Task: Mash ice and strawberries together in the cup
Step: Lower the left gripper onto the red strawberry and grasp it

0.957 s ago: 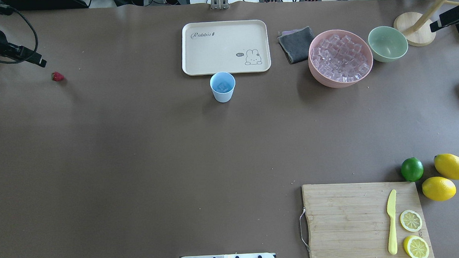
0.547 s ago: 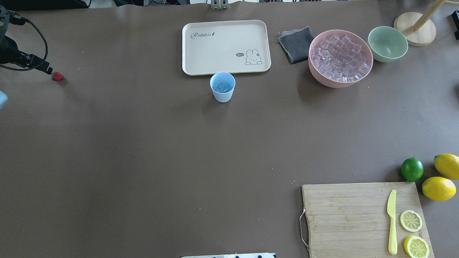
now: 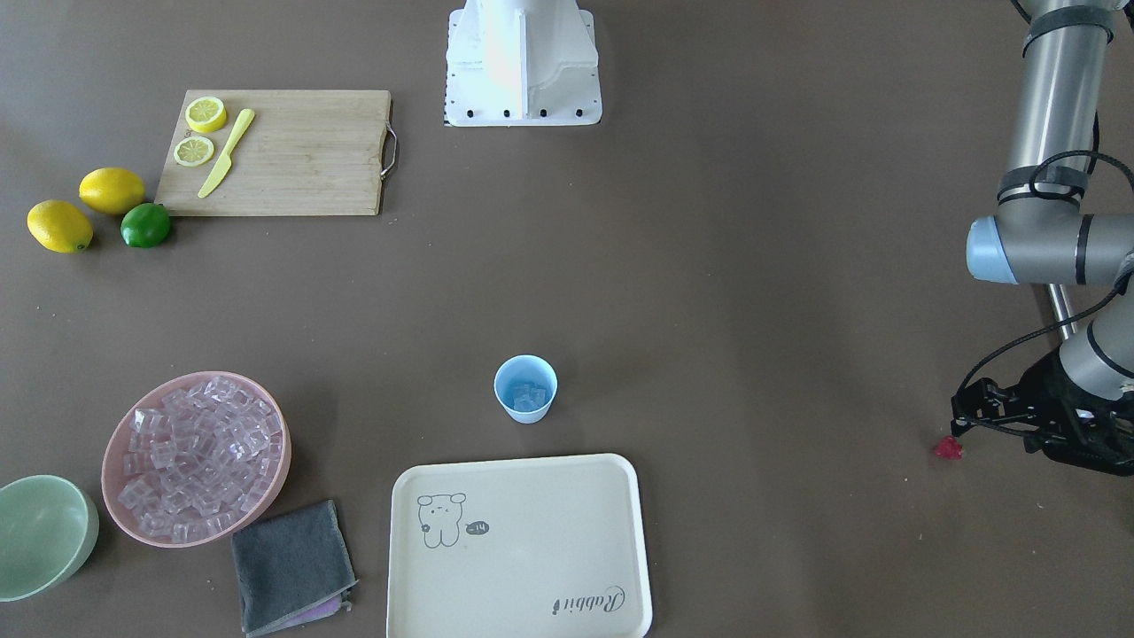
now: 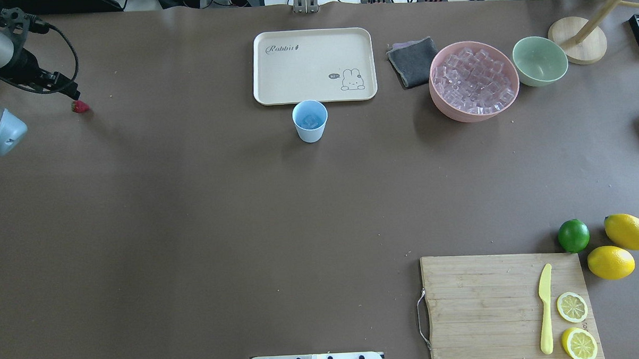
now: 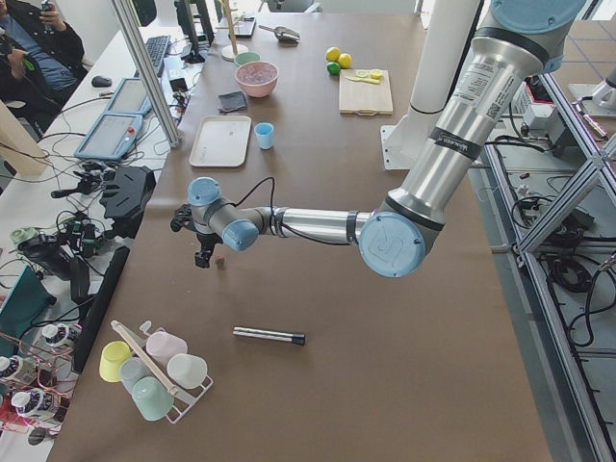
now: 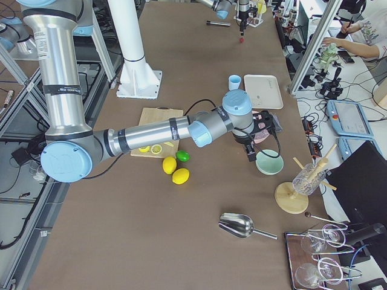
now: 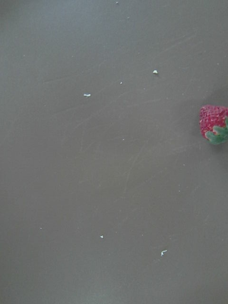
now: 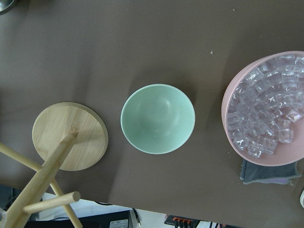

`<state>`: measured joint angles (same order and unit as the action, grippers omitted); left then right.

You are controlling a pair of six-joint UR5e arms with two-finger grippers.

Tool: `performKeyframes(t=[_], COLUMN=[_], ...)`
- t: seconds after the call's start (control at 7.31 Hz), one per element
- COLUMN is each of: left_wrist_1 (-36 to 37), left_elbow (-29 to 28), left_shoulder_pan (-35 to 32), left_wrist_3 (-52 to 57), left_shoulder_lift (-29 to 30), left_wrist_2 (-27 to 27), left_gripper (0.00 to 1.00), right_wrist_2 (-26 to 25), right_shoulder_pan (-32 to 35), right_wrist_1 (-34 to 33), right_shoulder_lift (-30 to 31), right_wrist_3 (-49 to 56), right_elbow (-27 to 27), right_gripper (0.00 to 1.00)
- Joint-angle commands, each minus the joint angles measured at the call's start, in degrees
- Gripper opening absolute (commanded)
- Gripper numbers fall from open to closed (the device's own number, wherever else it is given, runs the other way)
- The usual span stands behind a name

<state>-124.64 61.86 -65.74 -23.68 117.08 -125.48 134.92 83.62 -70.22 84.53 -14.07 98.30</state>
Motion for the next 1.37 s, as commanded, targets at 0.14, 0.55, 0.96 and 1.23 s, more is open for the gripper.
performKeyframes(t=[0.14,0.55,0.96,1.23], left_wrist_1=[-0.08,0.01,-0.08,0.01], left_elbow=[-2.27,-2.53,-3.76,-4.20], left_shoulder_pan=[2.18,3.59,3.51,3.42], left_wrist_3=[-0.31,-0.22,-0.22,-0.40], left_shoulder_lift=[1.66,1.57,1.40,1.57], left_wrist_2=[1.91,1.91,1.91,1.91], left_gripper=[0.97,0.89,0.85,0.79], right_wrist_2=[-0.18,-0.09,-0.09,-0.09], right_shoulder_pan=[0.23,1.45,2.34,2.42], right_wrist_1=[0.00,0.09,0.18,0.18], right_shoulder_lift=[0.46,0.81,1.25,2.13], right_wrist_3=[0.27,0.36,0.54,0.54], right_elbow=[0.05,0.22,0.92,1.98], right_gripper=[1.00,1.00,1.00,1.00])
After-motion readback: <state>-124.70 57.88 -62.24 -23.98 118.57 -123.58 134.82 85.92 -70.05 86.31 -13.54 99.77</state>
